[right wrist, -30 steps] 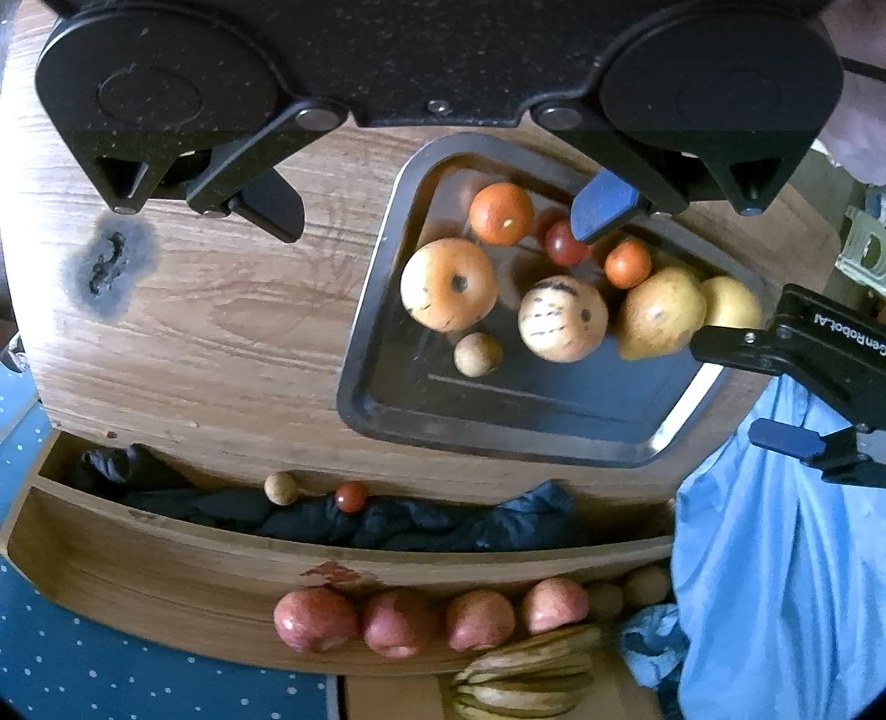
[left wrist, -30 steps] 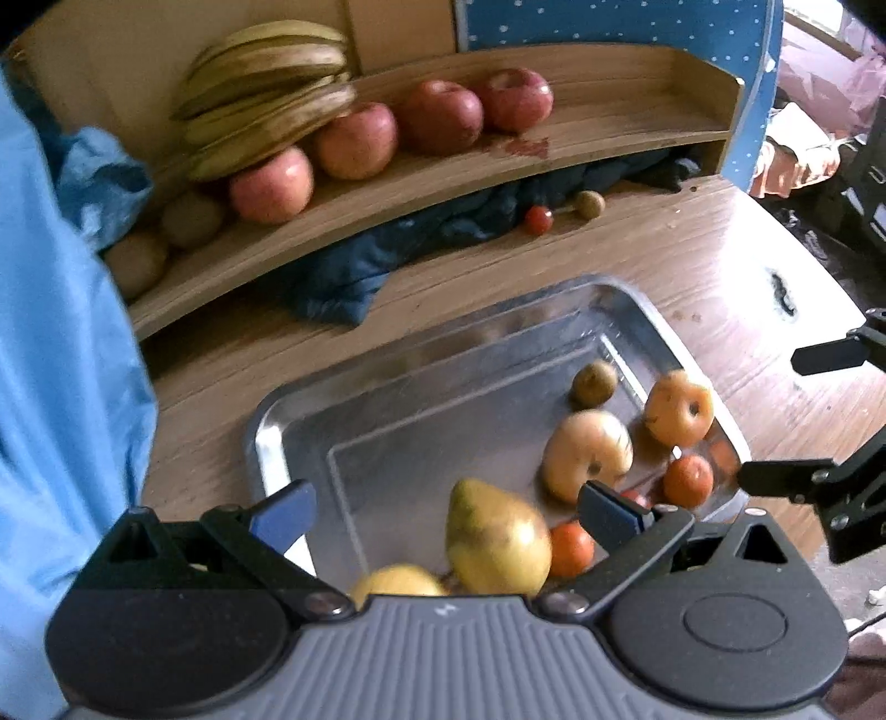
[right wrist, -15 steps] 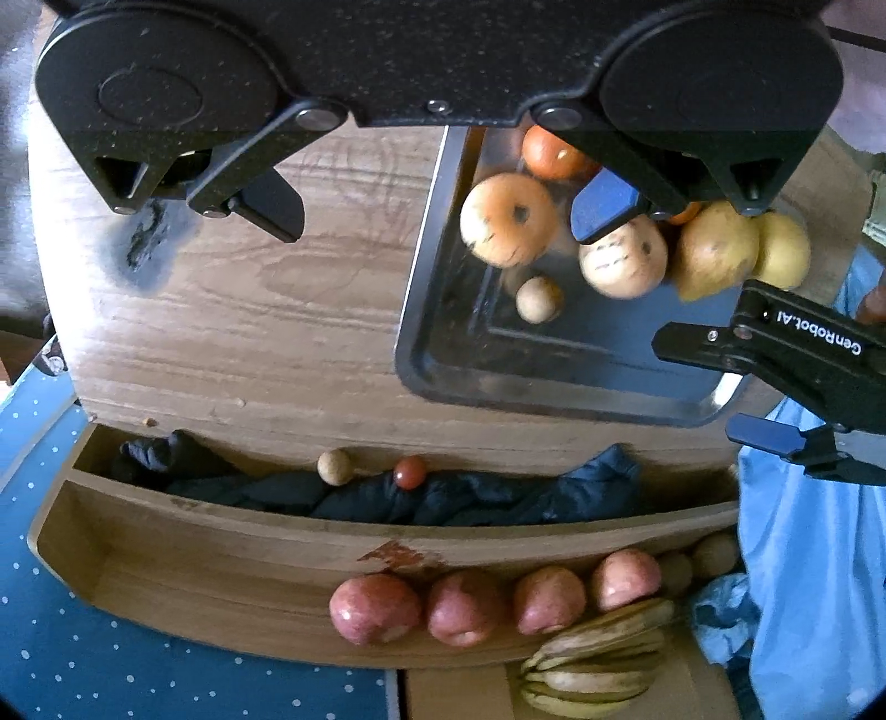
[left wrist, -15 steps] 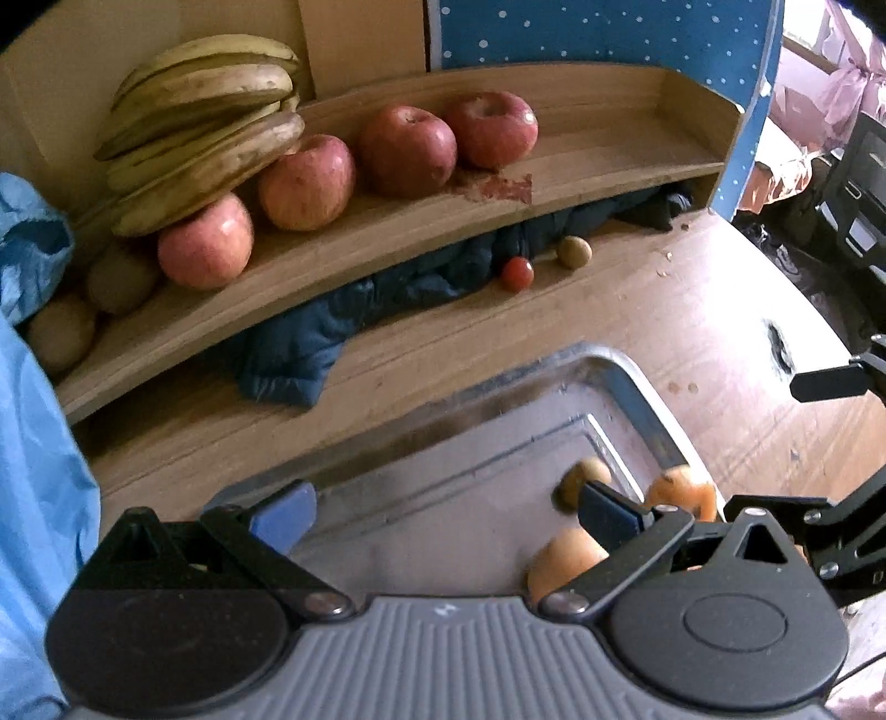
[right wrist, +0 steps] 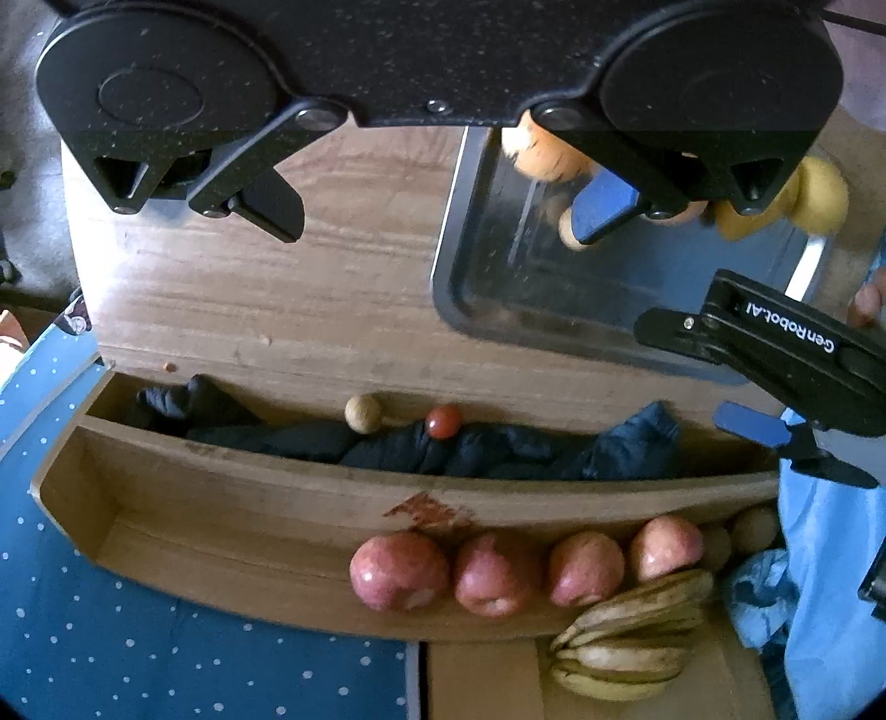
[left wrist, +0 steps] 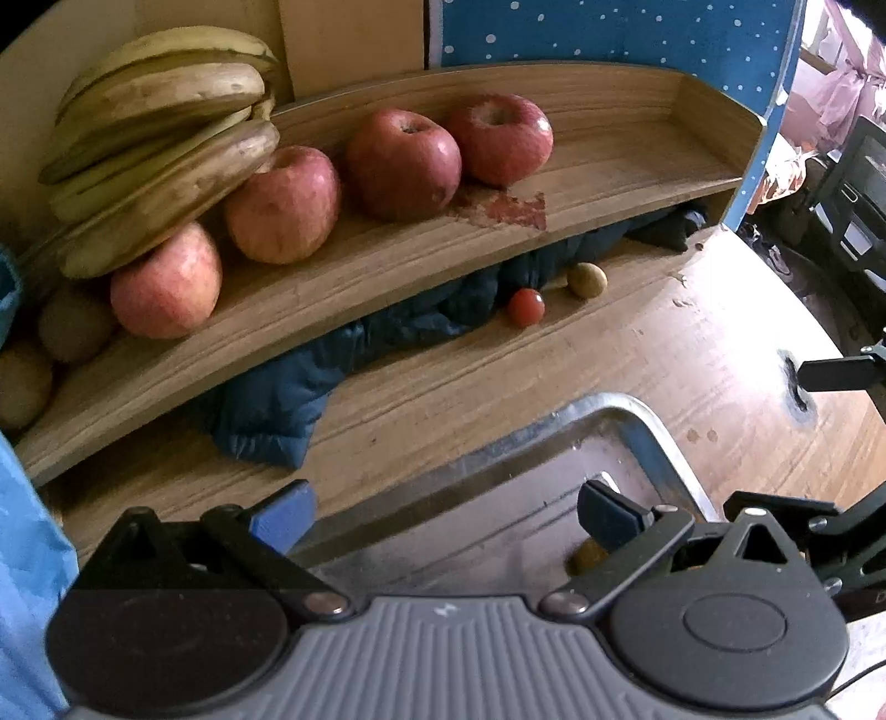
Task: Organize fruits
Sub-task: 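Move both open tools back toward the cherry tomato and small round fruit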
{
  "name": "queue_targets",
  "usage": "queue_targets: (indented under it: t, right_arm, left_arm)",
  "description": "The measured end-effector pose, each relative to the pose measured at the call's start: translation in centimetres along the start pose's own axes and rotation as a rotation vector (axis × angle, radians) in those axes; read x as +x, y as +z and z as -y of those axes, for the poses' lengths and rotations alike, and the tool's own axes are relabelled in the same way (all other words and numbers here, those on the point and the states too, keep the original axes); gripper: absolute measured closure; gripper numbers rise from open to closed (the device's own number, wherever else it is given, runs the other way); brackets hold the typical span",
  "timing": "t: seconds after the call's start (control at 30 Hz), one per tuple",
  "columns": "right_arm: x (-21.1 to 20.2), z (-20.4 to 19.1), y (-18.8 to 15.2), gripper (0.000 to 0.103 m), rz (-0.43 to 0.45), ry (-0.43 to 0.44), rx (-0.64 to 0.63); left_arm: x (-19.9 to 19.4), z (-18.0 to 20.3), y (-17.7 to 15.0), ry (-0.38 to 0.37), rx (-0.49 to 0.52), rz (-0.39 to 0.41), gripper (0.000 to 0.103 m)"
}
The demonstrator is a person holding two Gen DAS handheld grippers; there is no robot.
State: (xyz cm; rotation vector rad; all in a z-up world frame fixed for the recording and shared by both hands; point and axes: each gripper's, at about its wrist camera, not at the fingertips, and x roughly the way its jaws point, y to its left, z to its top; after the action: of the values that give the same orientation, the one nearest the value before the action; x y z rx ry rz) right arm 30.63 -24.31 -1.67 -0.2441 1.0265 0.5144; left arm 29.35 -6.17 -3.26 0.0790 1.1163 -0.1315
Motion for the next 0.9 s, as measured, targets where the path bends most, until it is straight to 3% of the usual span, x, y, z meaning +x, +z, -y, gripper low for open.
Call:
queue_targets:
  t: [0.6,0.9]
  right_arm:
    - [2.9,1.9,1.2,0.001,0.067,-0.173,0.016]
    - [5.7,3.5,2.0,0.001,0.076,-0.171,-0.012]
  left_arm:
    - [4.2,0.5,4.4,-0.049,-0.156,0.017,0.0]
    - [7.0,1.4,6.3,-0.054,-0.199,0.028,0.0]
